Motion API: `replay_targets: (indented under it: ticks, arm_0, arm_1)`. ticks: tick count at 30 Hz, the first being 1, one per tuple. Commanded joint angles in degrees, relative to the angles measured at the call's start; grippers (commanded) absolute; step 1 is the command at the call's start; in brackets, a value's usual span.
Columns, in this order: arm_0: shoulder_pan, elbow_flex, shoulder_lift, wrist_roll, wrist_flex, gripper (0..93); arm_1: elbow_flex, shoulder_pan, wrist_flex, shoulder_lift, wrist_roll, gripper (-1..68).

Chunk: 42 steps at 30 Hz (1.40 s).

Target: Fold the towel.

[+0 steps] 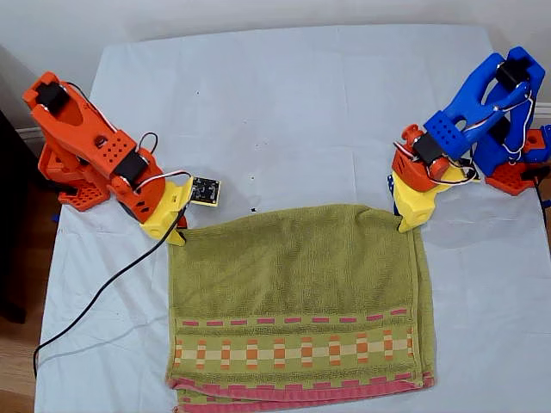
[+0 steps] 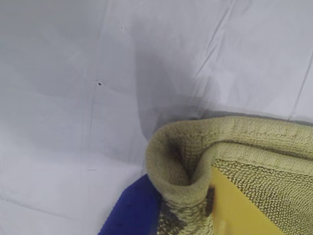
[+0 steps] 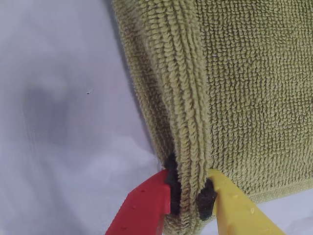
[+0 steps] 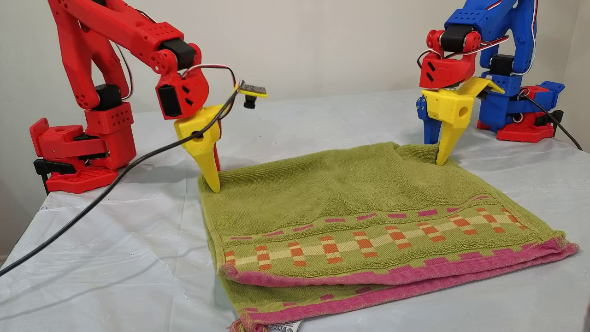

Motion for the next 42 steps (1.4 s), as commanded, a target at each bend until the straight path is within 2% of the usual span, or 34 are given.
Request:
replay_targets:
  ticks: [1,6,9,12,19,27,42]
  arm_0:
    - [-0.26,-6.50,-0.44,-0.79,4.75,0.0]
    - [-0.44,-8.44,1.23,0.18,9.93,0.0]
    - [1.32,-8.17,3.25,-0.53,12.74,0.0]
    - [3.52,-6.24,6.68,-1.23,13.01,0.0]
    - [8.09,-17.93,4.83,1.67,21.88,0.0]
    - [15.21,-32.26,-3.52,1.49,27.51,0.0]
    - [22.68,-75.67,-25.05,7.03,44.65,0.0]
  arm_1:
    - [-2.72,0.18,2.02,0.26,-0.09,0.2]
    - [-5.19,0.26,4.66,0.53,-1.14,0.2]
    - [-4.66,0.18,3.69,1.85,-1.58,0.2]
    - [-7.56,-0.26,7.29,3.16,-1.76,0.2]
    - [-24.35,-1.32,22.76,2.29,-2.64,0.2]
    - [-54.84,-5.19,40.25,-10.99,-2.55,0.2]
    - [-66.18,-12.92,40.25,-14.50,3.60,0.2]
